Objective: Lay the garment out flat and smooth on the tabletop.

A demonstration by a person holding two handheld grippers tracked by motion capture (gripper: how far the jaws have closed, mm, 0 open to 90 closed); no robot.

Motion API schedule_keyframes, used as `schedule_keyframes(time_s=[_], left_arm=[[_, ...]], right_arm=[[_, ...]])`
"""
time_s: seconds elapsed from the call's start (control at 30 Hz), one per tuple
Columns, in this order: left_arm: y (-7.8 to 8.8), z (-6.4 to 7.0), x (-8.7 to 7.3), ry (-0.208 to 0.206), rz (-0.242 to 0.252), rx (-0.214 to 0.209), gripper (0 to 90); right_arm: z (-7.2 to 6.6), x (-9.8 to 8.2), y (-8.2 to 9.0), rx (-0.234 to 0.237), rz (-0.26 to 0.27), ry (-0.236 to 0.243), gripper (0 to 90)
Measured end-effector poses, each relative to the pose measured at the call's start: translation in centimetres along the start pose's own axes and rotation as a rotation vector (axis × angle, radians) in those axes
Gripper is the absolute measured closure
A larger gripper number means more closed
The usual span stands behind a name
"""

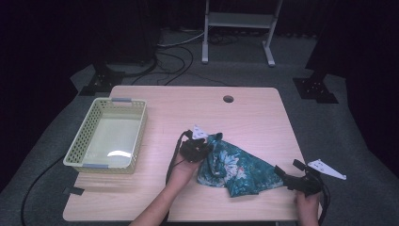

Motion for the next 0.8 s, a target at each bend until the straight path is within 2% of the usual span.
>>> schedule_keyframes(time_s=[0.2,0.3,0.43,0.5,0.53,0.67,0.8], left_arm=[[1.1,-1.9,-1.5,0.048,-0.008,0.032,82.3],[1.5,-2.9,-2.4,0.089,-0.007,0.042,82.3],[1.9,-4.4,-3.7,0.163,-0.002,0.051,82.2],[2.0,-4.7,-4.1,0.174,-0.006,0.065,82.3],[2.1,-4.9,-4.4,0.183,-0.008,0.055,82.2],[2.5,-5.1,-5.1,0.193,-0.008,0.069,82.2],[3.1,-5.6,-6.0,0.200,-0.014,0.097,82.2]], right_arm=[[0.0,0.0,0.0,-0.001,-0.001,0.002,0.0],[0.0,0.0,0.0,-0.002,0.000,0.002,0.0],[0.0,0.0,0.0,-0.003,-0.001,0.002,0.0],[0.0,0.0,0.0,-0.003,-0.001,0.002,0.0],[0.0,0.0,0.0,-0.004,-0.001,0.002,0.0],[0.0,0.0,0.0,-0.004,-0.001,0.001,0.0],[0.0,0.0,0.0,-0.005,-0.001,0.001,0.0]])
Point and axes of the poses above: each handheld gripper's, and its own axes: y roughly backward along the jaws, x roughly out of its top, z roughly to its right, the point moved 1 cm from there along -y, roughly forward along the jaws, and after that the axes turned 7 degrees about z, right-handed, at the moved point
